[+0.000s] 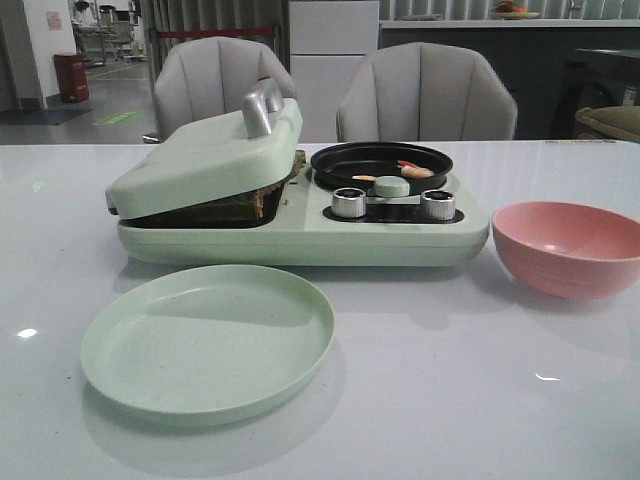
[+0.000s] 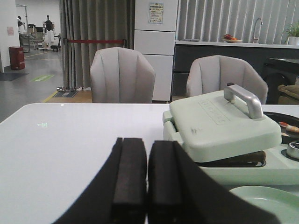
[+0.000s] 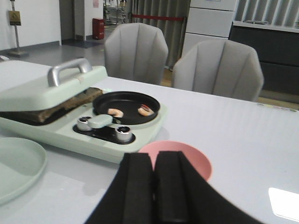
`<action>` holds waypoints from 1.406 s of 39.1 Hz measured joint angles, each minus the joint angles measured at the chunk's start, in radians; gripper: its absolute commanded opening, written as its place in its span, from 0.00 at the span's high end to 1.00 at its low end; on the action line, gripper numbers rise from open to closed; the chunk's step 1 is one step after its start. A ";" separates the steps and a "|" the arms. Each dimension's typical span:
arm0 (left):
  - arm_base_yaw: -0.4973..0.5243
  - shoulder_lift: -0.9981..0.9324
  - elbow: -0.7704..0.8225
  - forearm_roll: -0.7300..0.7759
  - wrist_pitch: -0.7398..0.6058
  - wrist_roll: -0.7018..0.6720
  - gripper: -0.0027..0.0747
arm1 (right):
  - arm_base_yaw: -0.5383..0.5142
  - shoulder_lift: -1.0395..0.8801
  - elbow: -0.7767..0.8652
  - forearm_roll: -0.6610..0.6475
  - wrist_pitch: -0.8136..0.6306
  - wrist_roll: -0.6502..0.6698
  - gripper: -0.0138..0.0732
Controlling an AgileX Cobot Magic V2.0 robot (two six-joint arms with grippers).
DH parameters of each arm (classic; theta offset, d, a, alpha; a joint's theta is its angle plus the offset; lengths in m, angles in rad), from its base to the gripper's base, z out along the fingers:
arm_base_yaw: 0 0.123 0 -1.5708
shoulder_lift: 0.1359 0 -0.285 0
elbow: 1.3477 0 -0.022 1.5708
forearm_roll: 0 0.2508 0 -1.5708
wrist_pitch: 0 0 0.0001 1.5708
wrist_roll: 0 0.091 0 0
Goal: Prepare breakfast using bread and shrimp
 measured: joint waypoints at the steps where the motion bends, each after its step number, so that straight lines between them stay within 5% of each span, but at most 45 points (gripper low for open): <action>1: 0.000 0.000 0.000 0.000 0.000 0.000 0.82 | -0.009 0.000 0.008 -0.012 -0.010 0.000 0.68; 16: 0.000 0.000 0.000 0.000 0.000 0.000 0.82 | -0.156 0.002 0.146 -0.048 -0.223 0.065 0.68; 55: 0.000 0.000 0.000 0.000 0.000 0.000 0.82 | -0.202 0.000 0.171 -0.162 -0.229 0.200 0.68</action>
